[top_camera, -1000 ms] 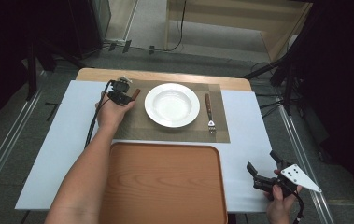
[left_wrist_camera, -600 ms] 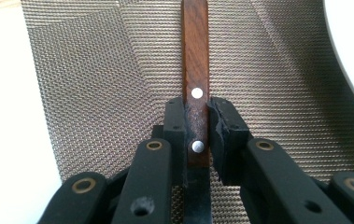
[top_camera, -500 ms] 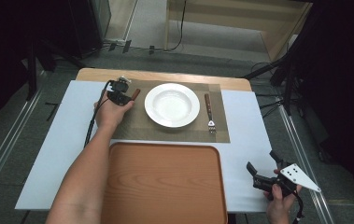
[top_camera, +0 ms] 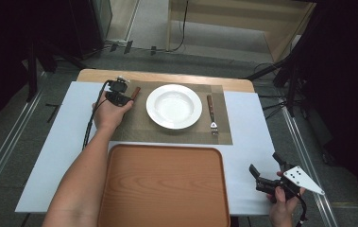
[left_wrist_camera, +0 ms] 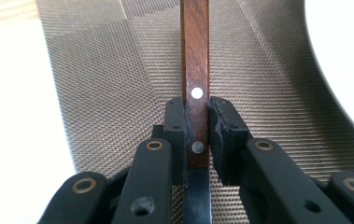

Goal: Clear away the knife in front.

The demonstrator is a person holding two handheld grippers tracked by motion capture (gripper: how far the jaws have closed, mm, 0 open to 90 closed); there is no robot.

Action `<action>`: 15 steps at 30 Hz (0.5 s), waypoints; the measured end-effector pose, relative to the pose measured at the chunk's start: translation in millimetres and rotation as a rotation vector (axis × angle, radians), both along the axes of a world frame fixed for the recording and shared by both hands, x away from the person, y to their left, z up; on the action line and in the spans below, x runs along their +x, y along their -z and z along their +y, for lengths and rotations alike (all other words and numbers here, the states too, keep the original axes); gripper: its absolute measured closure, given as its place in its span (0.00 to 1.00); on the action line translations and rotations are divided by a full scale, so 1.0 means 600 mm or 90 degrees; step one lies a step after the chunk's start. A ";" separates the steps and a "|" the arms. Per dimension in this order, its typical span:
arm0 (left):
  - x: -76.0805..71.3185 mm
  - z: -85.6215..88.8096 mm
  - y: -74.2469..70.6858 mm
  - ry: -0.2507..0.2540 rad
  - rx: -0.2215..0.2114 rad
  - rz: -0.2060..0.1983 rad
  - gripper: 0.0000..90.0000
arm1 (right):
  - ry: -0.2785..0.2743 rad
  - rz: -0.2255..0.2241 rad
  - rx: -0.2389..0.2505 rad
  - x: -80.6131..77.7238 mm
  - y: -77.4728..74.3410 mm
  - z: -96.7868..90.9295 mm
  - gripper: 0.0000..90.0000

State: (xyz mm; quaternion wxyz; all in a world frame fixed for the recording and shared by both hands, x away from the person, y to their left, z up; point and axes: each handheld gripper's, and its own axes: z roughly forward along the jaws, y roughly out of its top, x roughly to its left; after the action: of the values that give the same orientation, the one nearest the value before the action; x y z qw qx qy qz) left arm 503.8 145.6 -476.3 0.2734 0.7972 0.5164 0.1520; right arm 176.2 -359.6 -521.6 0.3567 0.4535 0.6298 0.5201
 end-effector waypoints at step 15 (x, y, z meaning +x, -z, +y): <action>-0.030 0.016 -0.039 0.022 -0.031 -0.021 0.85 | -0.004 0.000 -0.003 0.000 0.000 0.002 0.00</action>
State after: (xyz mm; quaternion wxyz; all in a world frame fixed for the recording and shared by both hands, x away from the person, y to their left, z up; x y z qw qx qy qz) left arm 485.5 155.5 -453.0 0.3038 0.7964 0.5017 0.1476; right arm 176.3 -358.7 -521.4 0.3561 0.4508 0.6327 0.5193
